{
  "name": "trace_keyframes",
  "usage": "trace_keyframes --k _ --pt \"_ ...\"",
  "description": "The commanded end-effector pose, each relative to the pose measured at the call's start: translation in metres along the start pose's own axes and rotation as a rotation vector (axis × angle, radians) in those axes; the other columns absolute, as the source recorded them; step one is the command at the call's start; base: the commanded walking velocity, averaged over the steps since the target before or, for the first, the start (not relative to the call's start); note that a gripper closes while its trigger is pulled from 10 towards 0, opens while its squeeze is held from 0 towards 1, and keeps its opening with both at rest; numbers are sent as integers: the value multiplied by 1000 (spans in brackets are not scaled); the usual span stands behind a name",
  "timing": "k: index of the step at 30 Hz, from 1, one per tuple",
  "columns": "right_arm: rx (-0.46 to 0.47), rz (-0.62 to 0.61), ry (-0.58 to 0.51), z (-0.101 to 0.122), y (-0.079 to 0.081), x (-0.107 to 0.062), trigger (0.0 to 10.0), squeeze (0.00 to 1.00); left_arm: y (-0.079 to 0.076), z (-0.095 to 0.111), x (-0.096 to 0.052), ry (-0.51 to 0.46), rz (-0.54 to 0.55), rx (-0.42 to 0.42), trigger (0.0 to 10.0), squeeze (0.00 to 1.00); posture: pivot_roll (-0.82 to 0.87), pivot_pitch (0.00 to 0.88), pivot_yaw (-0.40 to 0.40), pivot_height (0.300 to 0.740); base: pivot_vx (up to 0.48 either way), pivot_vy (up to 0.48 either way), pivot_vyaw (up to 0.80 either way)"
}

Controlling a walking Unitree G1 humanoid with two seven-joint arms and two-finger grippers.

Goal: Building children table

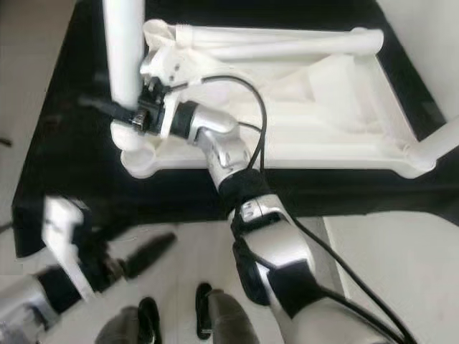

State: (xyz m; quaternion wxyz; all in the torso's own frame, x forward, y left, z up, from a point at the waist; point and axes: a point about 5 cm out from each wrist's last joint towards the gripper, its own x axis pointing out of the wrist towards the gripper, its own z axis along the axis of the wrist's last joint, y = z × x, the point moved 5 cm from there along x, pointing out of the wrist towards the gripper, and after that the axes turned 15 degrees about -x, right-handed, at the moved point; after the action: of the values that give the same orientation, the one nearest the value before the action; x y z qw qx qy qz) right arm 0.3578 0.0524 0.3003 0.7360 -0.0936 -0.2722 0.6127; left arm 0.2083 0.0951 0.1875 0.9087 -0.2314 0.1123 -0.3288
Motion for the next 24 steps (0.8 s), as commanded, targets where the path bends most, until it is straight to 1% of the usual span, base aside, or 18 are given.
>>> trace_keyframes --k 1,2,3,4,6,7,8,9,11,12,13,14,15,17,18,19,20,24 --pt "-14 42 -40 9 9 8 10000 0 -4 -4 -3 7 11 16 10000 0 -148 283 -113 740 0 0 0" --pt "2 57 -40 2 22 12 10000 0 3 -13 -8 43 70 57 10000 0 -148 316 -110 740 0 0 0" --pt "2 57 -40 2 22 12 10000 0 3 -13 -8 43 70 57 10000 0 -148 316 -110 740 0 0 0" --pt "12 66 -42 -1 30 14 10000 0 6 -19 -14 65 111 93 10000 0 -147 324 -110 740 0 0 0" --pt "12 66 -42 -1 30 14 10000 0 6 -19 -14 65 111 93 10000 0 -147 324 -110 740 0 0 0" --pt "21 71 -44 -3 35 14 10000 0 9 -22 -18 79 139 123 10000 0 -146 327 -110 740 0 0 0" --pt "21 71 -44 -3 35 14 10000 0 9 -22 -18 79 139 123 10000 0 -146 327 -110 740 0 0 0" --pt "22 67 -37 -5 34 12 10000 0 10 -23 -21 64 165 163 10000 0 -147 355 -110 740 0 0 0" --pt "22 67 -37 -5 34 12 10000 0 10 -23 -21 64 165 163 10000 0 -147 355 -110 740 0 0 0" --pt "19 55 -25 -6 31 10 10000 0 10 -22 -23 42 186 194 10000 0 -150 360 -111 740 0 0 0" --pt "19 55 -25 -6 31 10 10000 0 10 -22 -23 42 186 194 10000 0 -150 360 -111 740 0 0 0" --pt "2 25 15 -11 24 7 10000 0 9 -21 -24 12 206 229 10000 0 -150 374 -114 740 0 0 0" --pt "2 25 15 -11 24 7 10000 0 9 -21 -24 12 206 229 10000 0 -150 374 -114 740 0 0 0" --pt "-16 -26 64 -15 12 1 10000 0 6 -21 -25 -24 232 284 10000 0 -150 382 -116 740 0 0 0" --pt "-16 -26 64 -15 12 1 10000 0 6 -21 -25 -24 232 284 10000 0 -150 382 -116 740 0 0 0" --pt "-13 -67 65 -11 1 -4 10000 0 4 -23 -26 -38 247 307 10000 0 -149 389 -120 740 0 0 0" --pt "-9 -83 60 -8 -4 -6 10000 0 3 -24 -27 -44 253 315 10000 0 -149 389 -120 740 0 0 0" --pt "14 -107 17 2 -11 -8 10000 0 0 -26 -27 -55 254 320 10000 0 -150 394 -122 740 0 0 0"
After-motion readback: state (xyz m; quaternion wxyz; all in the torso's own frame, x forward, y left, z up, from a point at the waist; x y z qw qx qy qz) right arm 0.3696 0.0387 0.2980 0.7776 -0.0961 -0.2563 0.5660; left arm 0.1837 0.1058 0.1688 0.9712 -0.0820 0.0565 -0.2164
